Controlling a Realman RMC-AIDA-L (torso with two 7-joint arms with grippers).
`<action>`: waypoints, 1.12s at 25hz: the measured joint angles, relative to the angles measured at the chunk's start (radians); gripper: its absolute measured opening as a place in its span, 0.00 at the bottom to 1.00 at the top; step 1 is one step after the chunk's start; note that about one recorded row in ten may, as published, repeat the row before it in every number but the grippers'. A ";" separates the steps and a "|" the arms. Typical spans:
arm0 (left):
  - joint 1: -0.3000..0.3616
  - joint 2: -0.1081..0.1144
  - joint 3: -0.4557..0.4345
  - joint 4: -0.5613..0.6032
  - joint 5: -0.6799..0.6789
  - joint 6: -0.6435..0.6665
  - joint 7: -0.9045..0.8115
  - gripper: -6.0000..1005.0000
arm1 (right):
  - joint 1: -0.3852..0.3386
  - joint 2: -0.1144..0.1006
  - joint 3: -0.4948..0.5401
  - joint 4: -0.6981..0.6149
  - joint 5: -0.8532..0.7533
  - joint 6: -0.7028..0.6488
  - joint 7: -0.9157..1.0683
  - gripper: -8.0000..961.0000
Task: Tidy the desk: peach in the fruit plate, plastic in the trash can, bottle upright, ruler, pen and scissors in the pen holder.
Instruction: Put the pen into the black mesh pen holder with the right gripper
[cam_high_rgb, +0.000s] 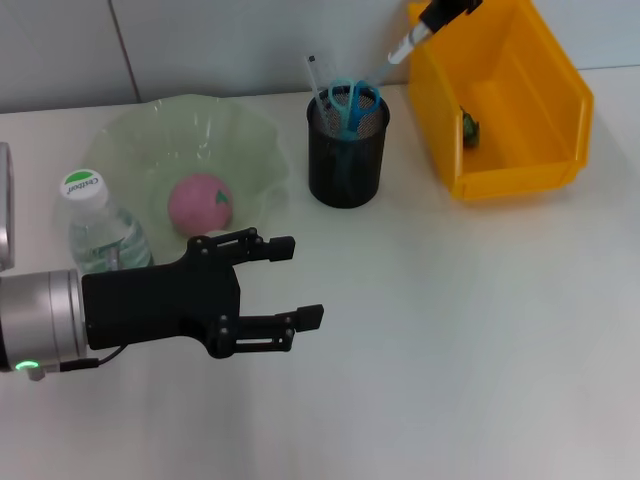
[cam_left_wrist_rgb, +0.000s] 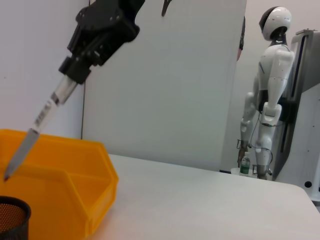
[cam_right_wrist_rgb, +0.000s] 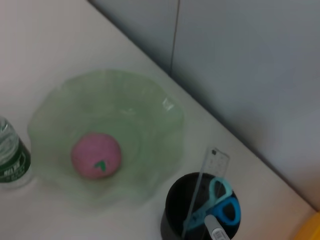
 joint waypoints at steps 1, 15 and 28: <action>0.001 0.000 0.000 -0.001 0.000 0.000 0.002 0.83 | 0.007 0.002 -0.008 0.019 -0.005 0.010 0.000 0.18; 0.004 -0.001 0.005 -0.036 0.001 0.002 0.024 0.83 | 0.081 0.004 -0.075 0.326 -0.017 0.229 -0.017 0.20; 0.007 0.000 0.004 -0.038 0.001 0.003 0.031 0.83 | 0.109 0.013 -0.082 0.446 -0.027 0.312 -0.021 0.21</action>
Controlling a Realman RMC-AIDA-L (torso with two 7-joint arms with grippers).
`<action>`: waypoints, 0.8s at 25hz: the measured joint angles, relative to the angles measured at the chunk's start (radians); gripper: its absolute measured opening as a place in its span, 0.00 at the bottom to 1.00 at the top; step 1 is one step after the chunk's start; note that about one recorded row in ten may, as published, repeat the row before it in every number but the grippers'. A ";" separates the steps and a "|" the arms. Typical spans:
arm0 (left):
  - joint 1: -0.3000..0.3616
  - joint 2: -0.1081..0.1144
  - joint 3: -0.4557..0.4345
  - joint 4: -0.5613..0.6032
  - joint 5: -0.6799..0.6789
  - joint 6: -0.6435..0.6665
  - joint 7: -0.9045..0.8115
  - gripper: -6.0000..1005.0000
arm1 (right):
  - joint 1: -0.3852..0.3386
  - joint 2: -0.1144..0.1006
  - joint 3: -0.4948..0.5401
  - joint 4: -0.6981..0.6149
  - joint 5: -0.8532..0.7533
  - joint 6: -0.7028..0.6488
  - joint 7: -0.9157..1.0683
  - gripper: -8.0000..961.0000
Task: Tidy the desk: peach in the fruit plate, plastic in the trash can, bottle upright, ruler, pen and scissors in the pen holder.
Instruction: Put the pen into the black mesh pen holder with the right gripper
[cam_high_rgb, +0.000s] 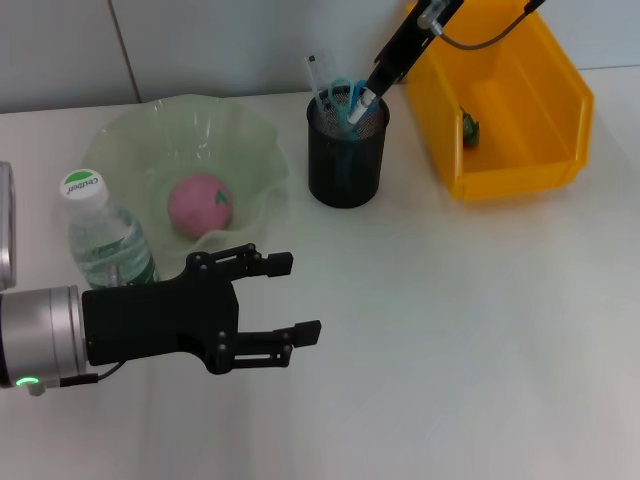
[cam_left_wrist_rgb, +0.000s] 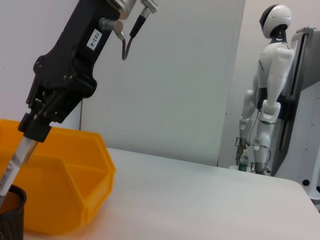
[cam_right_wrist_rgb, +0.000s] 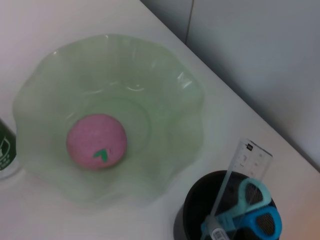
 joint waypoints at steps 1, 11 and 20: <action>0.000 0.000 0.001 0.000 0.000 -0.001 0.000 0.83 | 0.000 0.003 0.000 0.005 -0.001 0.009 0.000 0.22; 0.000 0.000 0.005 -0.003 0.000 -0.003 0.001 0.83 | 0.001 0.008 -0.002 0.044 -0.010 0.055 0.004 0.23; 0.000 0.000 0.005 -0.014 0.000 -0.003 0.004 0.83 | 0.001 0.015 -0.002 0.033 -0.012 0.059 0.008 0.44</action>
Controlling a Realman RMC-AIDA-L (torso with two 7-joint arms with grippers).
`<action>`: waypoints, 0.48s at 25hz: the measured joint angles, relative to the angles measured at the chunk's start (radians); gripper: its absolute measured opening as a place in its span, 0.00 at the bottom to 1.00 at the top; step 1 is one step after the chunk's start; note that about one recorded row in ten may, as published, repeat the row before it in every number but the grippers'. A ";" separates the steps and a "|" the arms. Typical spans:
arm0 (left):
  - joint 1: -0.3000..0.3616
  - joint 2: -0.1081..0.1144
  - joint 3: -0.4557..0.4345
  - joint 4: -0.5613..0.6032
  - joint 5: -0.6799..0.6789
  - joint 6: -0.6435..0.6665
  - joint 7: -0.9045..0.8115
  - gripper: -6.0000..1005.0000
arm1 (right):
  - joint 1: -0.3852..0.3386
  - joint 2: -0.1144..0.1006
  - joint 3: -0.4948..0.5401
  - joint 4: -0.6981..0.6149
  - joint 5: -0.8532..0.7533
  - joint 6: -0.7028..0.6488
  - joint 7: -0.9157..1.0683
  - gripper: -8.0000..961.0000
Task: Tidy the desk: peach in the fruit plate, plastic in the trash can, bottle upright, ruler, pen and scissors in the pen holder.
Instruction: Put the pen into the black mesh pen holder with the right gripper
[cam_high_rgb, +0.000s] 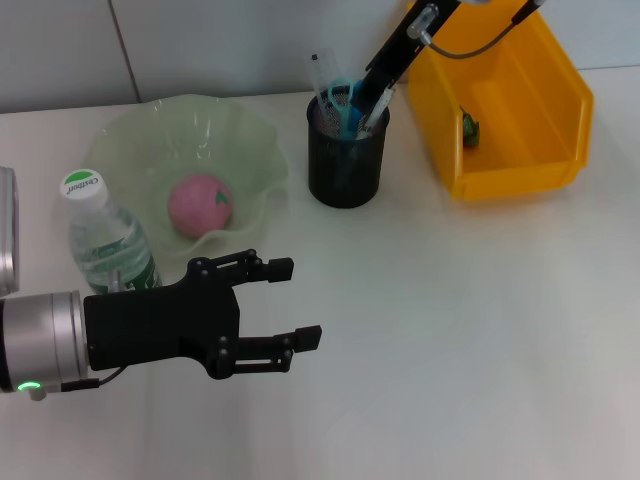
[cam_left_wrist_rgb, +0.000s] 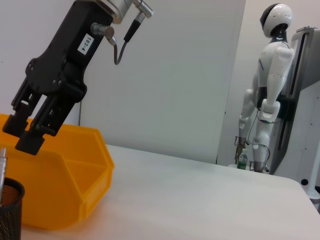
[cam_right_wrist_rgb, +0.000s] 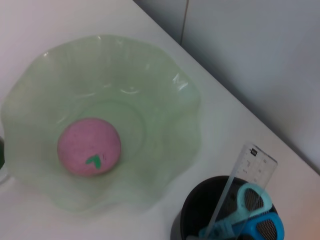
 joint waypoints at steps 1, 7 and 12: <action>0.000 0.000 0.000 0.000 0.000 0.000 0.000 0.83 | 0.000 0.002 0.000 -0.007 0.000 0.000 0.000 0.48; -0.001 -0.001 0.000 0.000 0.000 0.000 0.000 0.83 | -0.010 0.007 0.000 -0.024 0.000 0.002 0.000 0.64; 0.000 -0.001 -0.005 0.000 0.000 0.000 0.000 0.83 | -0.052 0.031 0.000 -0.090 0.006 -0.003 -0.006 0.67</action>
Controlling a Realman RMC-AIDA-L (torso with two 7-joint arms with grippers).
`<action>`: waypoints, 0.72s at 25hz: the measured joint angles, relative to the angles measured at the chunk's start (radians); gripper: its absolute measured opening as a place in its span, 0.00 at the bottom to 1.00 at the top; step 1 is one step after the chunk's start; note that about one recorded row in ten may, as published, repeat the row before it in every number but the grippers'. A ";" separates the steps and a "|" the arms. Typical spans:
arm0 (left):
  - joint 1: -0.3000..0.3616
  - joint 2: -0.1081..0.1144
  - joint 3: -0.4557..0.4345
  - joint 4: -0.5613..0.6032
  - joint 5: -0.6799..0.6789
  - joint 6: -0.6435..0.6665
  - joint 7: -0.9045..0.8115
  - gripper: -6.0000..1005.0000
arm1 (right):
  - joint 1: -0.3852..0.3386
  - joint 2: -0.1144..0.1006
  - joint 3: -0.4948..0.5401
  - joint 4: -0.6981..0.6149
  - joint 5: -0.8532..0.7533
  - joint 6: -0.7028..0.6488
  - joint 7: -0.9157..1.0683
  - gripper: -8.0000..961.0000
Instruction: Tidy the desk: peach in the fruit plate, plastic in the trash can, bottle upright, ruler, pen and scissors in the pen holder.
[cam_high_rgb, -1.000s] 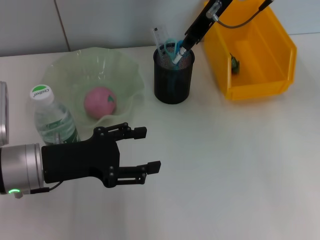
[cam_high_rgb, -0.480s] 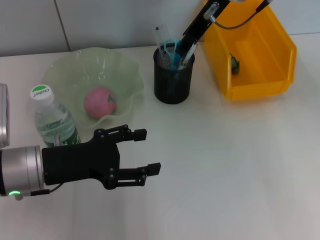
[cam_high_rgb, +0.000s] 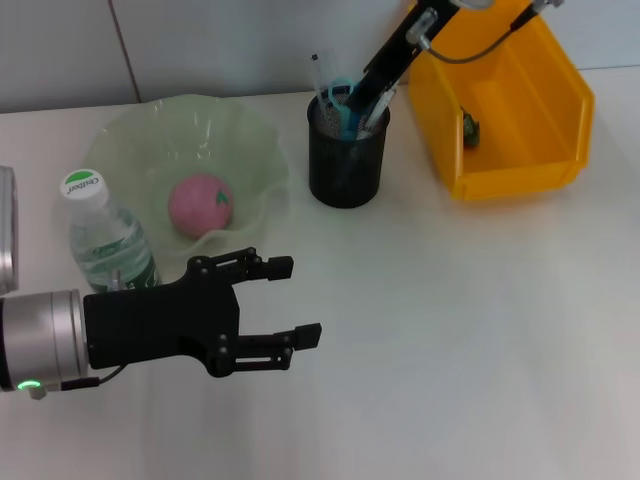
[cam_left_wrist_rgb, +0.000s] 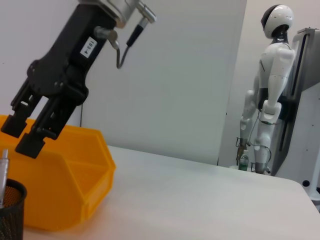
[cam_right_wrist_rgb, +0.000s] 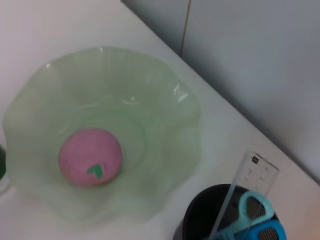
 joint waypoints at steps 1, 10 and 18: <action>0.000 0.000 -0.001 0.000 0.000 0.000 0.000 0.83 | -0.031 0.014 0.001 -0.052 0.007 -0.007 -0.005 0.67; 0.003 0.003 -0.003 -0.005 -0.003 0.001 -0.011 0.83 | -0.445 0.051 0.011 -0.483 0.466 -0.111 -0.121 0.67; 0.019 0.012 -0.029 -0.014 -0.003 0.025 -0.014 0.83 | -0.740 0.025 0.076 -0.415 1.008 -0.194 -0.404 0.68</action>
